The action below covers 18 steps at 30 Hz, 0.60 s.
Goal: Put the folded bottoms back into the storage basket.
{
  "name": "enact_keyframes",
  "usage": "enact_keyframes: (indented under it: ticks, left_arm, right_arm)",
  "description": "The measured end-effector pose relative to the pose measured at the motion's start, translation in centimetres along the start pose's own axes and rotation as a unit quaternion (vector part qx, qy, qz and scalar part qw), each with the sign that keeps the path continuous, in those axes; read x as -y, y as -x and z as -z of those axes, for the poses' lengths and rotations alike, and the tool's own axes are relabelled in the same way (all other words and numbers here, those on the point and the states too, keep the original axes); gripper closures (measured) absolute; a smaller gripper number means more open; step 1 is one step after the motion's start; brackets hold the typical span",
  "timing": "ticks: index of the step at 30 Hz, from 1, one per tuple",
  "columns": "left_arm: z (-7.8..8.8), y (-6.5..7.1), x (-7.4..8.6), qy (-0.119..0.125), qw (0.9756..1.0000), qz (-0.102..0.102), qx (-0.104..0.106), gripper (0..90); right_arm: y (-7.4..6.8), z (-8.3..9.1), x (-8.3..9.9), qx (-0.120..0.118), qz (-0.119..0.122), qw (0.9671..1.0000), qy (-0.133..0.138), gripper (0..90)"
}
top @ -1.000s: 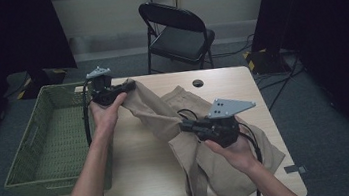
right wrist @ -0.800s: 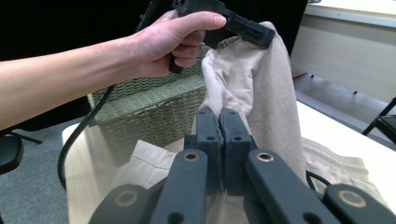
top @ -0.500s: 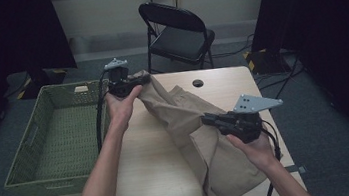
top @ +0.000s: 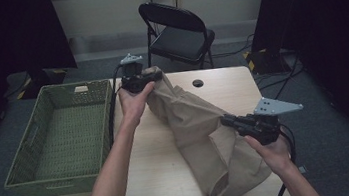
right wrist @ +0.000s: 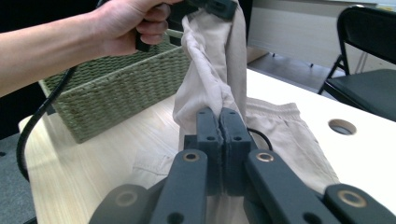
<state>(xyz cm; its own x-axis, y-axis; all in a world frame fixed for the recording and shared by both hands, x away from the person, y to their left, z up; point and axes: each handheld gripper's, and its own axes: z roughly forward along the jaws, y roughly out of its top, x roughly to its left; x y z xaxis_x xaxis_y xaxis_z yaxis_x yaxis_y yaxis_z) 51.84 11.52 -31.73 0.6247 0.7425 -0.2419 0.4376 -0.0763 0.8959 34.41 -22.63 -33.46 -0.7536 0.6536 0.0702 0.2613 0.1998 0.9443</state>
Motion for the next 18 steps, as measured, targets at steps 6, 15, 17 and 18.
enact_keyframes:
  ticks: [6,15,17,18]
  left_arm:
    - [-2.0,0.7,0.0,-0.007,1.0000,0.006,-0.001,87.8]
    - [-4.3,1.2,0.6,-0.015,0.9997,0.003,0.022,87.6]
    - [-4.9,1.1,0.8,-0.017,0.9993,0.011,0.031,87.5]
    - [-5.3,1.1,0.9,-0.017,0.9991,0.013,0.035,87.1]
  right_arm:
    - [1.3,1.4,0.9,0.022,-0.008,0.9997,-0.004,87.8]
    - [3.1,2.7,2.7,0.057,-0.028,0.9980,-0.003,87.8]
    - [3.4,2.8,3.1,0.063,-0.031,0.9975,-0.006,87.8]
    - [3.7,2.8,3.4,0.066,-0.033,0.9972,-0.010,87.8]
